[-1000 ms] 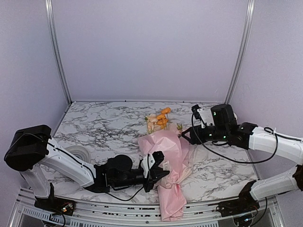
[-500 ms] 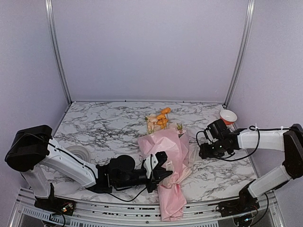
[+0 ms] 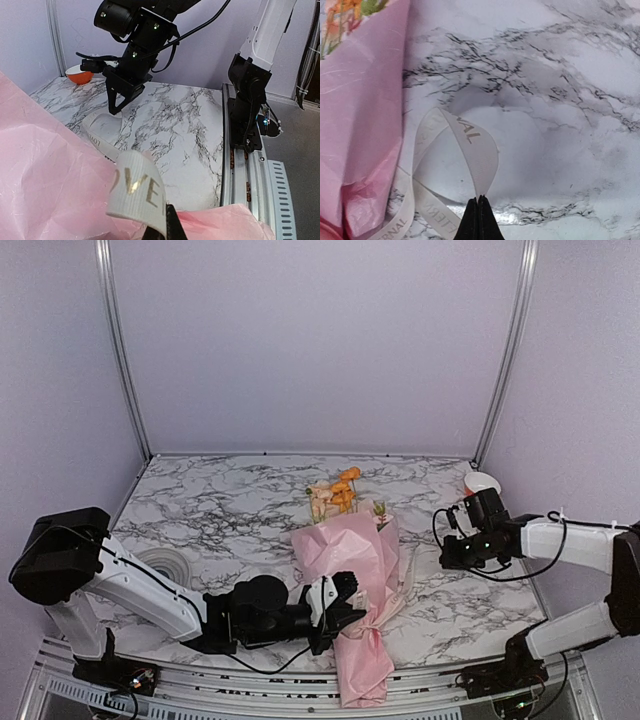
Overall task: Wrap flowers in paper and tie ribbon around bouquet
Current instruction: Pass from the left arm to the right
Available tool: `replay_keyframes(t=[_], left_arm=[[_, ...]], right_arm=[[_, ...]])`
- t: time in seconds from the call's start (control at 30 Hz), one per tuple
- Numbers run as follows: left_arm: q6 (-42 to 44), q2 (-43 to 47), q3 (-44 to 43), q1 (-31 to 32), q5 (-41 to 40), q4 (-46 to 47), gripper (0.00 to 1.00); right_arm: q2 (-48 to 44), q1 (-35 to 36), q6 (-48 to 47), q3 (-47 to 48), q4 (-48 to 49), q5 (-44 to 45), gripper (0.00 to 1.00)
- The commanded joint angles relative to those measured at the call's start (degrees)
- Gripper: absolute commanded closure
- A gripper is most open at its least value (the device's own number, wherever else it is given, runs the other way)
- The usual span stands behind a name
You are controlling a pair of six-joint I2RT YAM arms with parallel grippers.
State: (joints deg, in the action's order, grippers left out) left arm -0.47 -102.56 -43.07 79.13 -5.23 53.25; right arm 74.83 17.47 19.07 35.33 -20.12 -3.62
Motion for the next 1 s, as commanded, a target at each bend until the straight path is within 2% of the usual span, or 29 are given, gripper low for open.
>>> replay_keyframes(t=[0.0, 0.07, 0.2, 0.27, 0.33, 0.47, 0.6, 0.73, 0.87, 0.97], left_arm=[[1.02, 0.79, -0.76, 0.32, -0.57, -1.22, 1.00], [1.16, 0.79, -0.74, 0.40, -0.54, -1.22, 1.00], [1.71, 0.63, -0.73, 0.56, 0.08, -1.21, 1.00], [2.08, 0.40, -0.92, 0.79, 0.14, -1.22, 1.00], [2.46, 0.41, -0.86, 1.05, 0.09, -1.22, 1.00], [3.61, 0.61, -0.57, 1.90, -0.53, -1.14, 1.00], [5.09, 0.55, -0.42, 3.25, -2.10, -1.14, 1.00], [5.73, 0.56, -0.38, 4.11, -3.51, -1.14, 1.00], [6.03, 0.69, -0.22, 4.64, -4.74, -1.14, 1.00], [6.26, 0.61, -0.22, 4.89, -5.16, -1.14, 1.00]], right_arm=[[-10.10, -0.09, -6.49, 4.99, -1.94, -12.91, 1.00], [-16.79, 0.33, -9.22, 6.96, -2.59, -20.49, 1.00], [-25.60, 2.71, -8.88, 9.64, 1.28, -37.39, 1.00], [-28.19, 6.98, -5.59, 8.97, 6.98, -43.97, 1.00], [-28.73, 13.06, -2.78, 7.95, 12.68, -45.89, 1.00], [-24.36, 24.71, 0.71, 8.56, 20.79, -39.41, 1.00], [-14.70, 31.14, 3.70, 13.75, 26.01, -29.98, 1.00], [-0.40, 35.77, 2.82, 23.36, 22.36, -21.30, 1.00], [10.61, 42.30, -0.44, 32.38, 20.40, -19.84, 1.00], [16.66, 44.17, -1.98, 38.40, 17.30, -20.65, 1.00]])
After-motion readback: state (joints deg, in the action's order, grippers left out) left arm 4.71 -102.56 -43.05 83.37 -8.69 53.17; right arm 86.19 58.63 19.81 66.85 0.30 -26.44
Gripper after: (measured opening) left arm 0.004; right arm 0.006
